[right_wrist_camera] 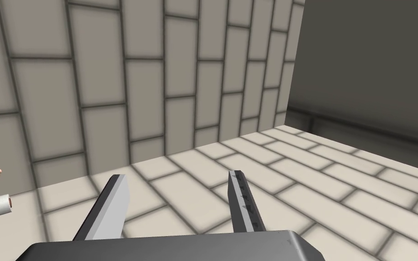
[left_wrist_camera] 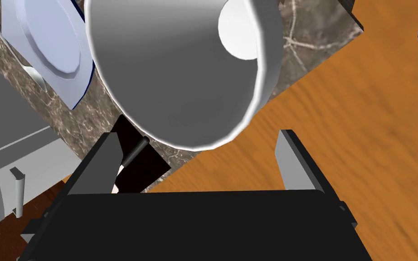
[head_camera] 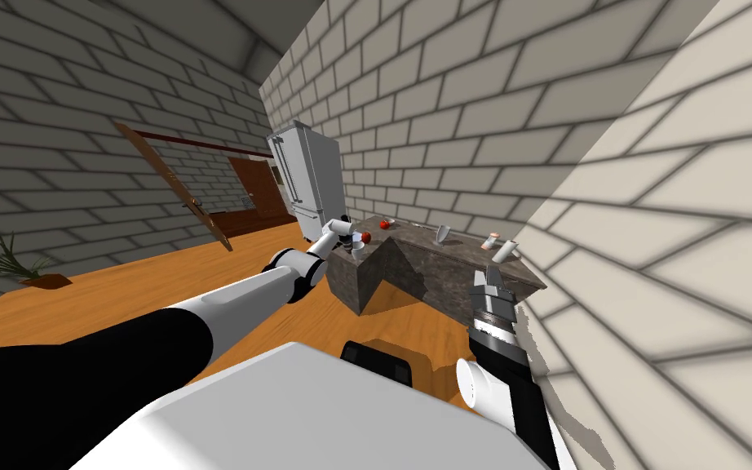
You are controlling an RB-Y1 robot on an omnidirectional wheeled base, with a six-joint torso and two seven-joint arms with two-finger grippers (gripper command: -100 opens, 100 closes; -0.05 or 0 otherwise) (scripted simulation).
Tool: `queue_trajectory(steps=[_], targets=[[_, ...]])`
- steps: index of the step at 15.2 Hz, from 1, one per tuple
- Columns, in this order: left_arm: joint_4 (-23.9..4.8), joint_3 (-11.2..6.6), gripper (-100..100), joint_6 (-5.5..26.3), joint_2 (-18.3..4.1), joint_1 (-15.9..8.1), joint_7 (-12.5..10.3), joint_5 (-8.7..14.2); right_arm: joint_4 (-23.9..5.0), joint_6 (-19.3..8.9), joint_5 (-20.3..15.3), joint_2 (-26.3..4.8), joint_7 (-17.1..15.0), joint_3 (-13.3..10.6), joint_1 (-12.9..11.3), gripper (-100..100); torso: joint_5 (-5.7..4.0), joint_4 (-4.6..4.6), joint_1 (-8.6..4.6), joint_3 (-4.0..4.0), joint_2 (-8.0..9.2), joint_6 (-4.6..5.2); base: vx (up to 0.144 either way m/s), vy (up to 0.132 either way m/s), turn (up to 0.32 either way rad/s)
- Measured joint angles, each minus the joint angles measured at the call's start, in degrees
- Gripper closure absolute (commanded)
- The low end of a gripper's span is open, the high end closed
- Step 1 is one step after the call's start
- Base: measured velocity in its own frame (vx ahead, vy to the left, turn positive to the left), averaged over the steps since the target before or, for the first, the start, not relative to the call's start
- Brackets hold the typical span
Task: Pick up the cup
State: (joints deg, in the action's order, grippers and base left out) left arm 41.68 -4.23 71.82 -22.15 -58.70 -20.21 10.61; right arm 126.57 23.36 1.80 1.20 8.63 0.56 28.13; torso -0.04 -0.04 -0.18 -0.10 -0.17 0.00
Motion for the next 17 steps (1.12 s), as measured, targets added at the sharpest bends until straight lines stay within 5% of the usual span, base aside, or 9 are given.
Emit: queue_trajectory(steps=[6,8,17], targets=[[-6.1,-0.24,-100,6.1,0.4,-4.4,-1.3,0.6,0.0,0.0,0.0,0.0,0.0,0.0,0.0,0,0.01,-0.03,0.02,-0.06,-0.11,0.0,0.052,-0.035,0.011],[-6.0,-0.27,-100,8.5,0.6,-4.6,-1.9,0.7,0.0,0.0,0.0,0.0,0.0,0.0,0.0,0,0.01,-0.03,0.05,-0.06,-0.09,0.0,0.031,-0.017,0.003],[-13.1,-0.46,-100,13.4,1.2,-8.8,-3.1,1.3,0.0,0.0,0.0,0.0,0.0,0.0,0.0,0,0.02,-0.04,0.07,-0.08,-0.13,-0.01,0.049,-0.018,0.006]])
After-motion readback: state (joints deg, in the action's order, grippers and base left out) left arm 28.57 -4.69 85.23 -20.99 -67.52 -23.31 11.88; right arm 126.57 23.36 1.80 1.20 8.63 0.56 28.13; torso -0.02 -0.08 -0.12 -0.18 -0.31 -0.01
